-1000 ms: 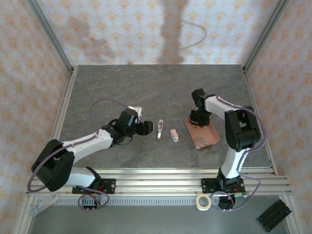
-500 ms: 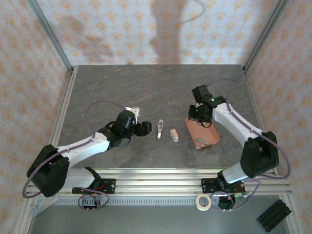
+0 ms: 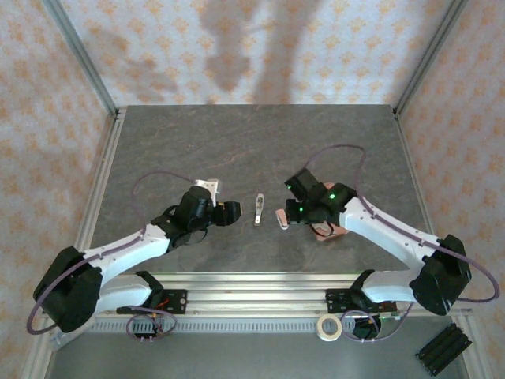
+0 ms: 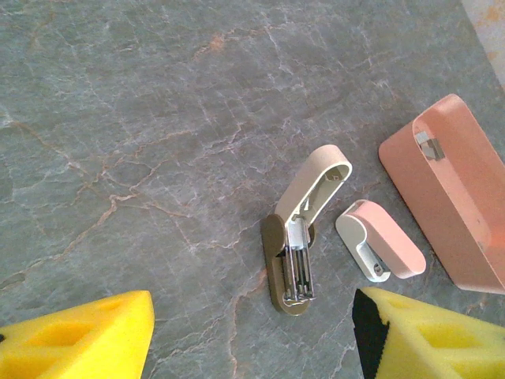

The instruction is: Load the staples into the stapler

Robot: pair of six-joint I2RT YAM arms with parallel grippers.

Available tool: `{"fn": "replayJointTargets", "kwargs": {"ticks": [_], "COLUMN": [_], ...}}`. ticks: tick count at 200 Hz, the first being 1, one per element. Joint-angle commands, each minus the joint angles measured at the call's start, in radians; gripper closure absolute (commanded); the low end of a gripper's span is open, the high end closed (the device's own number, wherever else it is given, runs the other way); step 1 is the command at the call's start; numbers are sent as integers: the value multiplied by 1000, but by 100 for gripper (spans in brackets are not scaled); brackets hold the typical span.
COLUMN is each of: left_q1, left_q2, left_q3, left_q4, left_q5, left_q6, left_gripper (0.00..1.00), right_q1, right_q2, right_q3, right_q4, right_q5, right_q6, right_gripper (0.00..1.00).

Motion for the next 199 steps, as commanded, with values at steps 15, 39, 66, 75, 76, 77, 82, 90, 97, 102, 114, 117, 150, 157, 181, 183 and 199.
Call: {"fn": "replayJointTargets", "kwargs": {"ticks": [15,39,66,75,76,77,82,90,97,102,114,117,150,157,181,183,199], "left_q1": [7,8,8,8,8,8,8,7,9,8,8,8,10,10,10,10,8], "left_q2": [-44,-57,-74,-85,-85,-87,-94,-105,-117,-124,-144,-149,-209,-218,-238,-239,-242], "left_q3": [-35,-56,-63,-66,-67,-67,-70,-75,-73,-70,-61,-59,-88,-103,-131,-133,-152], "left_q4": [35,48,38,27,26,26,25,20,6,-5,-35,-45,-74,-58,-43,-41,-19], "left_q5": [-64,-82,-88,-94,-95,-95,-103,-114,-125,-129,-131,-134,-180,-183,-183,-184,-180], "left_q6": [-30,-45,-48,-43,-43,-43,-41,-38,-34,-33,-27,-25,-35,-41,-53,-53,-54], "left_gripper": [31,31,31,31,31,31,31,31,31,31,31,30,30,30,29,29,29], "right_q1": [89,137,169,177,178,179,185,193,202,205,209,210,212,212,212,212,212], "right_q2": [19,64,113,129,131,132,141,153,164,174,197,202,240,246,269,270,274], "right_q3": [-16,0,12,14,15,15,16,16,14,13,15,16,36,36,22,16,-9], "right_q4": [27,27,36,41,41,42,41,42,42,44,41,40,27,32,50,56,73], "right_q5": [63,71,81,81,81,81,80,80,75,70,59,57,62,61,43,41,38], "right_q6": [52,52,51,50,50,50,51,56,63,66,78,77,61,59,71,73,94], "right_gripper": [87,87,87,87,87,87,87,87,87,87,87,87,88,88,88,88,88]}}
